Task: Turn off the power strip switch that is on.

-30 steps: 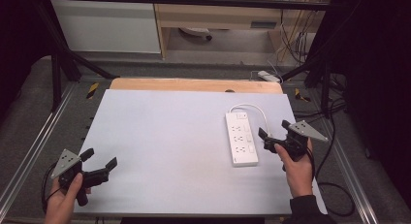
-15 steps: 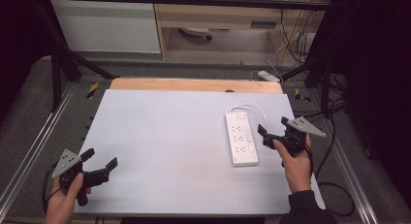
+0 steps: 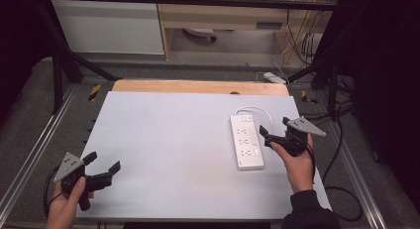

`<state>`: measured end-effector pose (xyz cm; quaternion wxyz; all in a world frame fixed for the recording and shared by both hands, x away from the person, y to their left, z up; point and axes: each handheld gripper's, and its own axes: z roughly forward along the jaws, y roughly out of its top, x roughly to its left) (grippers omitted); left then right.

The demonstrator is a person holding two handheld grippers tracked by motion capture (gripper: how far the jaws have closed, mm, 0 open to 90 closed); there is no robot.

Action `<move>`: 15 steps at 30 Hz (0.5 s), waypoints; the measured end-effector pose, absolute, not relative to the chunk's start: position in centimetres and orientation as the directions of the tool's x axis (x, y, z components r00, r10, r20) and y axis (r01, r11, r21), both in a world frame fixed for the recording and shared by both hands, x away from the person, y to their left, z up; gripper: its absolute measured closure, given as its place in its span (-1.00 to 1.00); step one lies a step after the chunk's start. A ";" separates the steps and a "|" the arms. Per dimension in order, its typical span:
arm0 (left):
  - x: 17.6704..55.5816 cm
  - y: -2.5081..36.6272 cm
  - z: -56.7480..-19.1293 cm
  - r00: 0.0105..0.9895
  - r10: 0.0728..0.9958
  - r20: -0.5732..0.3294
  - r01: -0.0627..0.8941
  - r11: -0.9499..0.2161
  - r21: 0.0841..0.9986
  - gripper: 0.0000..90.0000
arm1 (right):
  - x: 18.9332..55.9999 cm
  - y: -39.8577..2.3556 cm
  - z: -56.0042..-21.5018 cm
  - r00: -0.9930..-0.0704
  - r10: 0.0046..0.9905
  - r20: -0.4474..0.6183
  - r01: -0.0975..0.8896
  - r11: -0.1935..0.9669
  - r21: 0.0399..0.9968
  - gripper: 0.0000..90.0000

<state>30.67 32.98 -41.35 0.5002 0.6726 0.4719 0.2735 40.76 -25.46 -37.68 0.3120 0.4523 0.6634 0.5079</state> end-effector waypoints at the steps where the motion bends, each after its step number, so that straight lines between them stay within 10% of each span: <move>1: 30.7 33.0 -41.4 0.404 0.909 -0.104 0.361 -0.054 0.931 -0.88 | 40.8 -25.4 -37.7 -0.397 0.917 0.047 0.285 0.074 0.956 -0.82; 15: 30.7 33.0 -41.4 0.404 0.909 -0.103 0.361 -0.055 0.931 -0.88 | 41.4 -24.9 -37.9 -0.423 0.905 0.037 0.276 0.090 0.957 -0.20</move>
